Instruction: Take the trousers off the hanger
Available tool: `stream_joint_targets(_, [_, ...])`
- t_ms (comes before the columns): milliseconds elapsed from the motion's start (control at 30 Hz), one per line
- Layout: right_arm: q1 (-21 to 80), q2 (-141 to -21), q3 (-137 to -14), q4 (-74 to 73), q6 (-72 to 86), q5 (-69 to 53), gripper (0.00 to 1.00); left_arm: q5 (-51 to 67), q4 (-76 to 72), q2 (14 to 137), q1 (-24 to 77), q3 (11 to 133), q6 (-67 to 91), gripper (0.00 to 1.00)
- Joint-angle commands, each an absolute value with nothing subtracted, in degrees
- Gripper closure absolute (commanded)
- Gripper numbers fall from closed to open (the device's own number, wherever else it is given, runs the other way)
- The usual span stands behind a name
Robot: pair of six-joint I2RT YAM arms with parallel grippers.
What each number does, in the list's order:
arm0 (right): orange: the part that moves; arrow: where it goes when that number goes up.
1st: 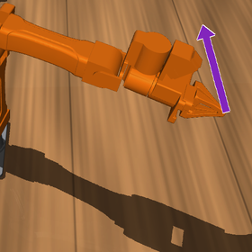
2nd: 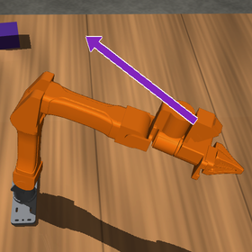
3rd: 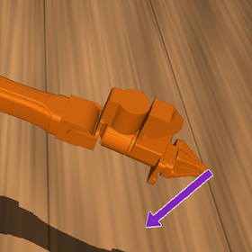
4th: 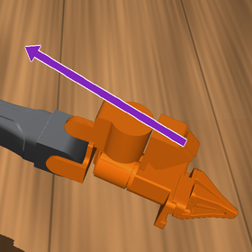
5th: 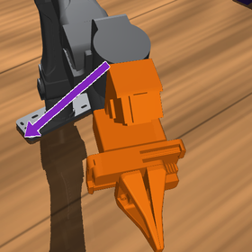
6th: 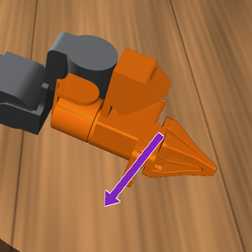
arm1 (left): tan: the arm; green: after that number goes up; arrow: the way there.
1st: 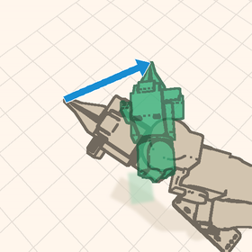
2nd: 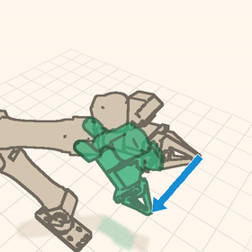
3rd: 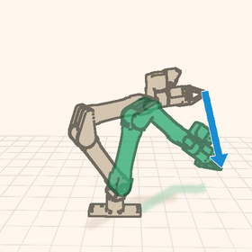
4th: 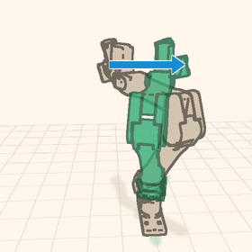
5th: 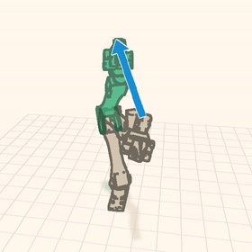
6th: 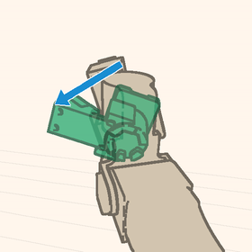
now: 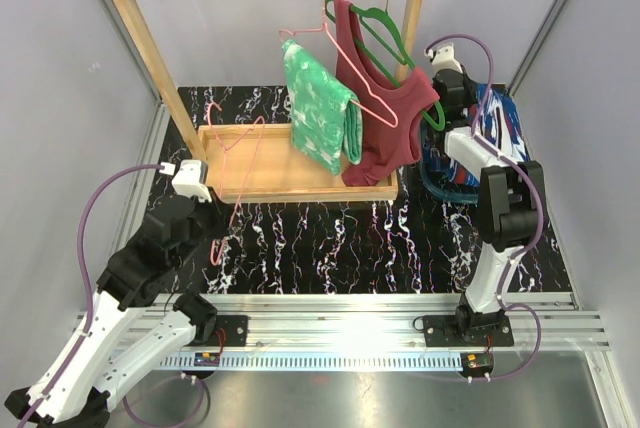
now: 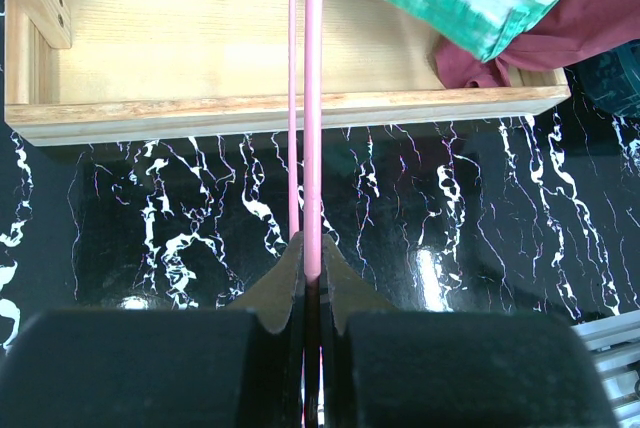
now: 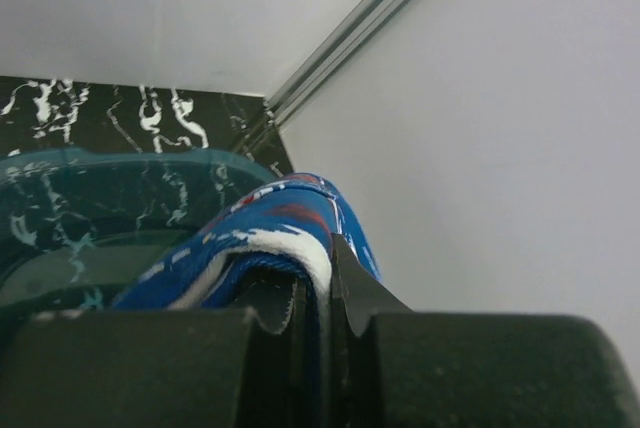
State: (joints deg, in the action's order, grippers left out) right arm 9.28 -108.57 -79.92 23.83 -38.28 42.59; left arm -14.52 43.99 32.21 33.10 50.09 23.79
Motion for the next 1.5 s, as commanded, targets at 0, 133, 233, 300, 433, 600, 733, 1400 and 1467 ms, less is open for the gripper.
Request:
stream_joint_targets(0, [10.6,-110.0,-83.1,24.7,-31.9,44.6,0.90,-14.1,40.8,31.8,32.9,49.7,23.3,1.00])
stream_joint_targets(133, [10.7,-111.4,-84.0,23.8,-29.0,46.3,0.55,-14.2,40.8,32.2,32.9,49.7,23.3,1.00])
stream_joint_targets(233, [10.6,-110.2,-86.6,19.1,-24.7,44.8,0.43,-14.4,40.9,32.3,32.9,49.8,23.3,1.00])
stream_joint_targets(300, [10.2,-109.3,-89.2,10.9,-20.1,40.3,0.32,-14.7,41.0,32.6,32.9,50.0,23.3,1.00])
stream_joint_targets(433, [8.3,-107.7,-98.1,-6.2,-11.8,29.5,0.19,-14.9,41.1,32.3,32.9,50.0,23.5,1.00])
stream_joint_targets(600, [1.9,-105.2,-101.0,-20.4,-1.4,8.5,0.00,-15.3,41.1,32.3,32.9,50.1,23.4,1.00])
stream_joint_targets(733, [-2.5,-106.8,-99.8,-21.3,5.4,2.3,0.01,-15.3,41.2,32.8,32.9,50.2,23.5,1.00])
stream_joint_targets(1400, [-1.8,-134.8,-111.5,-35.3,5.2,5.2,0.00,-16.4,42.5,33.8,32.9,53.2,23.6,1.00])
stream_joint_targets(1467, [-1.8,-132.6,-111.3,-35.5,4.8,4.0,0.01,-16.8,43.4,34.4,33.0,54.7,23.2,1.00])
